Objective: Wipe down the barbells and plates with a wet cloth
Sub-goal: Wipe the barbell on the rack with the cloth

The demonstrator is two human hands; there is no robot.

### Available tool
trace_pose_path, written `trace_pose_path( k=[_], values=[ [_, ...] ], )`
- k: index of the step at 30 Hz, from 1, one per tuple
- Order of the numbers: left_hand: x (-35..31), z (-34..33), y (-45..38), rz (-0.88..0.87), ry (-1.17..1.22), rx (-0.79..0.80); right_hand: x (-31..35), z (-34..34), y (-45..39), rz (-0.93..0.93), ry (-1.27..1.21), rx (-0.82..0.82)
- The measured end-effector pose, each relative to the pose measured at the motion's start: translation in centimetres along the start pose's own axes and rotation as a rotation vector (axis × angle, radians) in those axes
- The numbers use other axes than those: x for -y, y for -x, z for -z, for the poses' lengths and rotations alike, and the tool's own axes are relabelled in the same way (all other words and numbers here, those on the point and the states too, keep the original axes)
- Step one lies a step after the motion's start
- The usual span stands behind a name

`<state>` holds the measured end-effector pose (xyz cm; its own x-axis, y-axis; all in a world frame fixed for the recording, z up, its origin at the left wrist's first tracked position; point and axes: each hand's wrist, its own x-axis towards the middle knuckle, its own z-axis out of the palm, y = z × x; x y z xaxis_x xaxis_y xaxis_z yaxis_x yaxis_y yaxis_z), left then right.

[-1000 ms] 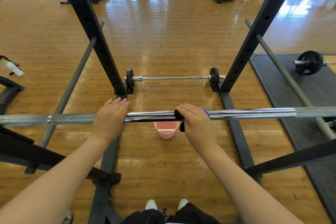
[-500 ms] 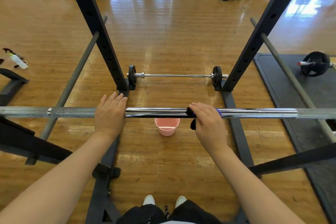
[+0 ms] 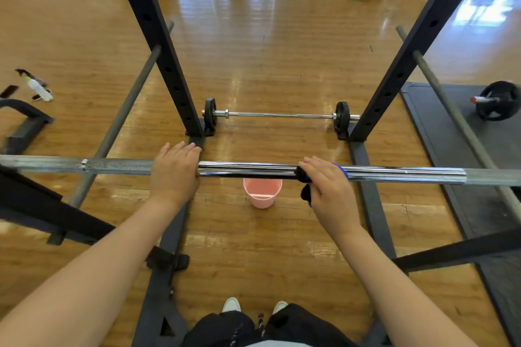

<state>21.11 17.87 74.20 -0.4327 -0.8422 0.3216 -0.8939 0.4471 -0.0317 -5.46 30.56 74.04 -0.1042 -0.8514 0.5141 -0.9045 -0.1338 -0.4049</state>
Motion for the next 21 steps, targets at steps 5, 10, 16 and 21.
trace_pose_path(
  k=[5, 10, 16, 21],
  values=[
    [-0.1, 0.3, 0.0, 0.011, -0.006, 0.021, -3.9, 2.8, 1.1, -0.174, 0.057, -0.077],
    [-0.4, 0.5, 0.0, 0.029, 0.006, 0.021, -1.5, 1.8, 0.2, -0.296, -0.015, -0.060],
    [-0.5, 0.4, 0.1, 0.041, 0.018, 0.035, -3.2, 2.9, 0.7, -0.214, 0.022, -0.019],
    [-0.7, 0.5, 0.2, 0.068, 0.043, 0.041, -4.7, 4.6, 0.9, -0.375, 0.066, -0.096]
  ],
)
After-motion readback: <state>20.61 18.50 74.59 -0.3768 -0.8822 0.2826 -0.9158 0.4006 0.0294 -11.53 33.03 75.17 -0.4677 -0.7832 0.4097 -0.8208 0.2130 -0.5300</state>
